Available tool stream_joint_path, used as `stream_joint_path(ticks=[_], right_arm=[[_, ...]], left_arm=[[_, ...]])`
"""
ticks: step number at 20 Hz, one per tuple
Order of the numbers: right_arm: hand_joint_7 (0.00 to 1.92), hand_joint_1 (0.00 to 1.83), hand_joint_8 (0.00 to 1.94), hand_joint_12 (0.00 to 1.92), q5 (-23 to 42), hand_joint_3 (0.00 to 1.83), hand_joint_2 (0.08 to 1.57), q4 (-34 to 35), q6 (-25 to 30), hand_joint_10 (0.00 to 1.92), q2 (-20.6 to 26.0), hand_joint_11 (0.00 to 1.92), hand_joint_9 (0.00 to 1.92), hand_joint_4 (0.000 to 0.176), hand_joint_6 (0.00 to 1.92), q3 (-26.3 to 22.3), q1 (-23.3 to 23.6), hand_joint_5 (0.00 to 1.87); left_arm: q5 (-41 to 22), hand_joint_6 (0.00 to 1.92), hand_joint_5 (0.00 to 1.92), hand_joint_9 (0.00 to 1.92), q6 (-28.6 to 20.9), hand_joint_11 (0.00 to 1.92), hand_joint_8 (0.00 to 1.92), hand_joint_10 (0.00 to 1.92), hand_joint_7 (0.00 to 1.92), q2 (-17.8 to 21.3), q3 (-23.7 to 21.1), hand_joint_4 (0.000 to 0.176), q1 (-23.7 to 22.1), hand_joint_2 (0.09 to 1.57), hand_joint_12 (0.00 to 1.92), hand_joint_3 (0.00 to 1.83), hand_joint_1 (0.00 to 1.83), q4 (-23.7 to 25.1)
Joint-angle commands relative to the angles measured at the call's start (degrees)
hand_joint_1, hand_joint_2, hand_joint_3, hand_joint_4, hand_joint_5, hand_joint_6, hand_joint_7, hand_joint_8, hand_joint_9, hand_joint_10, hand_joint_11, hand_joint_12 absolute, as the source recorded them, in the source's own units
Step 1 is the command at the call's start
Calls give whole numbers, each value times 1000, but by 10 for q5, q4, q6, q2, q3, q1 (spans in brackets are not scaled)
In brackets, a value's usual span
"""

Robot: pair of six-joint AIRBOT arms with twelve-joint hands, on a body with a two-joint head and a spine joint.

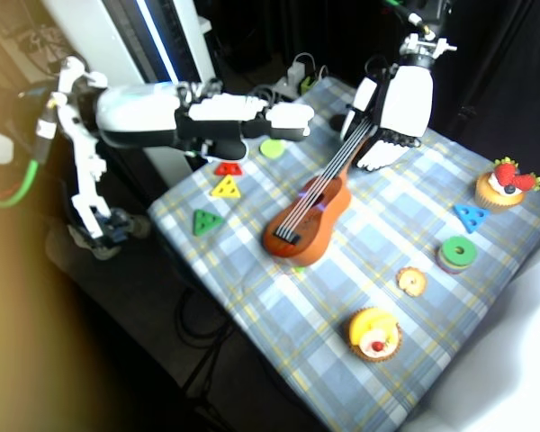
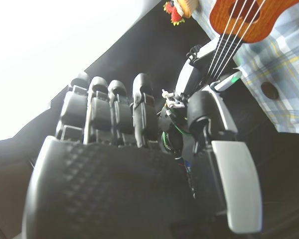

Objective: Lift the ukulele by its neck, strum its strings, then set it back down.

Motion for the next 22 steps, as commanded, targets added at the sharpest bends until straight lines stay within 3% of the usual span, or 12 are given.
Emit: stream_joint_path(ticks=[1, 3, 6, 9, 10, 12, 14, 15, 16, 17, 20, 22], right_arm=[[52, 423, 0, 0, 70, 0, 1360, 7, -1, 0, 2, 0, 0, 21, 0, -1, 4, 262], [41, 427, 0, 0, 70, 0, 1356, 7, -1, 0, 2, 0, 0, 21, 0, -1, 4, 246], [41, 430, 1, 0, 70, 0, 1356, 7, -1, 0, 2, 0, 0, 12, 0, -1, 4, 231], [32, 415, 0, 0, 70, 0, 1354, 7, -1, 0, 2, 0, 0, 21, 3, -1, 4, 225], [31, 414, 0, 0, 70, 0, 1352, 7, -1, 0, 2, 0, 0, 19, 1, -1, 4, 220], [25, 439, 0, 0, 70, 0, 1359, 7, -1, 0, 2, 0, 0, 15, 0, -1, 3, 216], [3, 457, 0, 0, 75, 0, 1360, 7, -1, 0, 4, 0, 0, 35, 0, -2, -1, 162], [0, 404, 0, 0, 87, 0, 1355, 13, -1, 0, 9, 0, 0, 60, 0, -5, -10, 73], [0, 404, 0, 0, 89, 0, 1355, 14, -1, 0, 9, 0, 0, 60, 0, -5, -11, 73], [0, 380, 0, 0, 98, 0, 1353, 21, -1, 0, 13, 0, 0, 90, 0, -7, -17, 2], [0, 349, 0, 0, 113, 0, 1341, 33, -1, 0, 19, 0, 0, 93, 0, -8, -28, 0], [0, 365, 0, 0, 115, 0, 1332, 38, -1, 0, 20, 0, 0, 117, 0, -9, -30, 0]], left_arm=[[-17, 827, 416, 259, -5, 60, 807, 1178, 426, 1, -5, 0, -5, 1178, 1739, 0, 991, -18], [-23, 473, 445, 142, -4, 1, 561, 1018, 400, 3, -13, 20, -4, 1174, 1629, 0, 970, -3], [-40, 78, 396, 85, 9, 0, 40, 391, 282, 8, -25, 63, -4, 1187, 1103, 0, 894, 9], [-67, 3, 196, 36, 41, 0, 1, 171, 70, 23, -46, 36, -7, 1207, 1160, 0, 850, 4], [-76, 1, 152, 48, 58, 0, 0, 173, 52, 28, -52, 55, -9, 1206, 1191, 0, 793, -7], [-102, 1, 135, 3, 155, 0, 0, 145, 3, 49, -72, 49, -13, 1193, 1194, 0, 874, -93], [-123, 0, 58, 0, 290, 0, 0, 22, 0, 85, -105, 36, -30, 1191, 961, 0, 870, -226], [-120, 0, 9, 0, 290, 0, 0, 0, 0, 102, -119, 0, -54, 1222, 164, 1, 833, -227], [-119, 0, 9, 0, 290, 0, 0, 0, 0, 104, -122, 0, -56, 1222, 164, 1, 833, -228], [-119, 0, 0, 0, 290, 0, 0, 0, 0, 113, -131, 0, -66, 1225, 6, 0, 769, -228], [-120, 0, 0, 0, 290, 0, 0, 0, 0, 120, -136, 16, -83, 1238, 0, 6, 691, -231], [-137, 0, 0, 0, 290, 0, 0, 0, 0, 117, -132, 15, -92, 1276, 0, 19, 550, -209]])
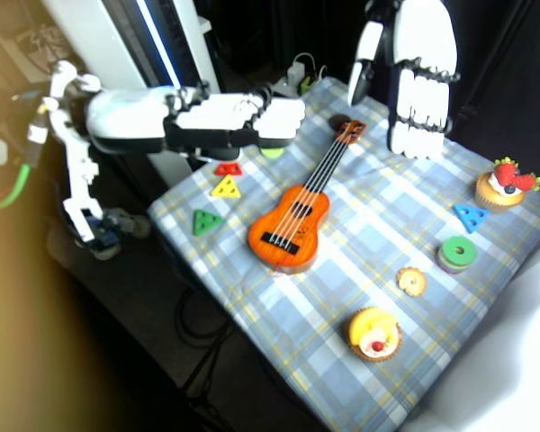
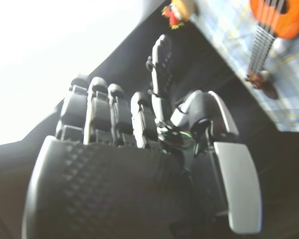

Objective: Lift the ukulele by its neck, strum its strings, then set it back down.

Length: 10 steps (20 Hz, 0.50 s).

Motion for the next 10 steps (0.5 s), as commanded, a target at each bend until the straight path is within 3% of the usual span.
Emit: stream_joint_path(ticks=[1, 2, 3, 4, 5, 6, 8, 9, 10], right_arm=[[0, 393, 0, 4, 74, 0, 1331, 7, -1, 0, 2, 8, 0, 114, 0, 0, 3, 0], [0, 368, 0, 30, 74, 0, 1327, 10, -1, 0, -2, 60, 0, 118, 0, 3, 3, 0], [0, 381, 0, 339, 74, 0, 1343, 12, -1, 0, -3, 11, 0, 120, 0, 4, 3, 0], [0, 368, 0, 504, 74, 0, 1347, 14, -1, 0, -5, 1, 0, 120, 0, 6, 3, 0], [0, 367, 0, 537, 74, 0, 1349, 14, -1, 0, -6, 0, 0, 114, 0, 6, 3, 0], [0, 360, 0, 470, 74, 0, 1346, 14, -1, 0, -7, 0, 0, 103, 0, 7, 3, 0], [0, 347, 0, 568, 74, 0, 1348, 19, -1, 0, -12, 0, 0, 110, 0, 11, 3, 0], [0, 366, 0, 413, 74, 1, 1342, 21, -1, 0, -15, 0, 0, 117, 0, 13, 4, 0], [0, 362, 0, 381, 74, 0, 1340, 23, -1, 0, -18, 0, 0, 115, 0, 15, 4, 0]], left_arm=[[-29, 0, 0, 0, -3, 0, 0, 0, 0, -5, 7, 5, -9, 1287, 0, 18, 569, -12], [-46, 0, 0, 0, -3, 1, 0, 0, 0, -18, 25, 2, -15, 1293, 1, 16, 553, -12], [-54, 0, 0, 0, -3, 37, 0, 0, 0, -24, 32, 18, -16, 1300, 18, 15, 533, -12], [-68, 2, 8, 0, -3, 20, 0, 0, 0, -39, 48, 14, -19, 1308, 13, 15, 512, -14], [-85, 8, 26, 0, -3, 35, 0, 0, 0, -52, 60, 7, -24, 1305, 23, 9, 521, -13], [-103, 7, 31, 0, -3, 6, 0, 0, 0, -59, 64, 0, -29, 1318, 216, 0, 551, -9], [-149, 0, 19, 0, -3, 0, 0, 0, 0, -72, 65, 0, -33, 1314, 246, 0, 562, 11], [-171, 0, 3, 0, -3, 0, 0, 0, 0, -79, 67, 13, -31, 1335, 254, 4, 517, 23], [-195, 0, 0, 0, -4, 0, 0, 0, 0, -88, 69, 25, -26, 1341, 248, 5, 490, 34]])
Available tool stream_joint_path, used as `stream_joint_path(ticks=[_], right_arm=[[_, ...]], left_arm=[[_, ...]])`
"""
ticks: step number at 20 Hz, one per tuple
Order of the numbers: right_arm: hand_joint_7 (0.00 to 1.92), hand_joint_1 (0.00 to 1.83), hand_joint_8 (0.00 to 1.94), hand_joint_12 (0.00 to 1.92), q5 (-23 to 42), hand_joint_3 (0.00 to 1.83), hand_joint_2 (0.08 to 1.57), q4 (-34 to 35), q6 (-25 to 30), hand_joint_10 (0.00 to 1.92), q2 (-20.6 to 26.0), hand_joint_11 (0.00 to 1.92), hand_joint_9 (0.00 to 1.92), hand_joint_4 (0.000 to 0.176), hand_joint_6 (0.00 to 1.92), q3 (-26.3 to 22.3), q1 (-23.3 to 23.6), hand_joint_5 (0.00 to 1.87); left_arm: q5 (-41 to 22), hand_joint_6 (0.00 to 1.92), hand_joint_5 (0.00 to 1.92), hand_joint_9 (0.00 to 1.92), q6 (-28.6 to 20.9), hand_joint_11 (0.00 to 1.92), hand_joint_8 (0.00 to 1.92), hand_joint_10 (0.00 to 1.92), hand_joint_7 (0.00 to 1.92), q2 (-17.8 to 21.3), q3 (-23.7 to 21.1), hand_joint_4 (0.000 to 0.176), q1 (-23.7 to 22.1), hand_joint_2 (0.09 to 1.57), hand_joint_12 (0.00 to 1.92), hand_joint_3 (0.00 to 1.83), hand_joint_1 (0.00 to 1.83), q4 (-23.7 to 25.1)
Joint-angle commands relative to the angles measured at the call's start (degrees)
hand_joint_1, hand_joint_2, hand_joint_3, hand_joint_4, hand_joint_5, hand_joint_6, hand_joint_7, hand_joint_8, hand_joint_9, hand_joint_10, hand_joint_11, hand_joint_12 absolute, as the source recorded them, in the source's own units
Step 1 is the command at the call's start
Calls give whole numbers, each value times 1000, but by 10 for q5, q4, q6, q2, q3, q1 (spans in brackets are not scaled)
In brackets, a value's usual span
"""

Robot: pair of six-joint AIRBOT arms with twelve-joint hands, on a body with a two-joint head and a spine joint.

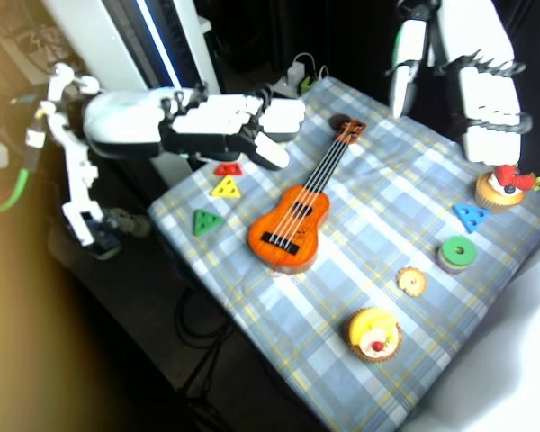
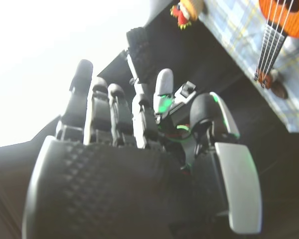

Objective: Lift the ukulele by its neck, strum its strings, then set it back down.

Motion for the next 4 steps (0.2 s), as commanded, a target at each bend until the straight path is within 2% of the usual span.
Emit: stream_joint_path(ticks=[1, 2, 3, 4], right_arm=[[0, 348, 0, 376, 74, 0, 1339, 4, -1, 0, 0, 0, 0, 115, 0, 1, 4, 0], [0, 341, 0, 375, 74, 0, 1330, 5, -1, 0, 0, 0, 0, 126, 0, 1, 4, 0], [0, 334, 0, 512, 74, 0, 1323, 6, -1, 0, -1, 0, 0, 124, 0, 2, 3, 0], [0, 368, 0, 428, 75, 0, 1329, 6, -1, 0, -2, 0, 0, 109, 0, 3, 3, 0]], left_arm=[[-66, 0, 0, 0, -65, 0, 0, 0, 0, -7, 6, 35, 1, 1357, 158, 3, 421, 65], [-90, 0, 0, 0, -181, 0, 0, 0, 0, -14, 13, 35, 14, 1367, 137, 5, 378, 168], [-92, 0, 0, 0, -235, 0, 0, 0, 0, -22, 30, 60, 16, 1361, 123, 0, 447, 193], [-95, 0, 0, 0, -274, 0, 0, 0, 0, -26, 41, 56, 16, 1361, 165, 0, 478, 207]])
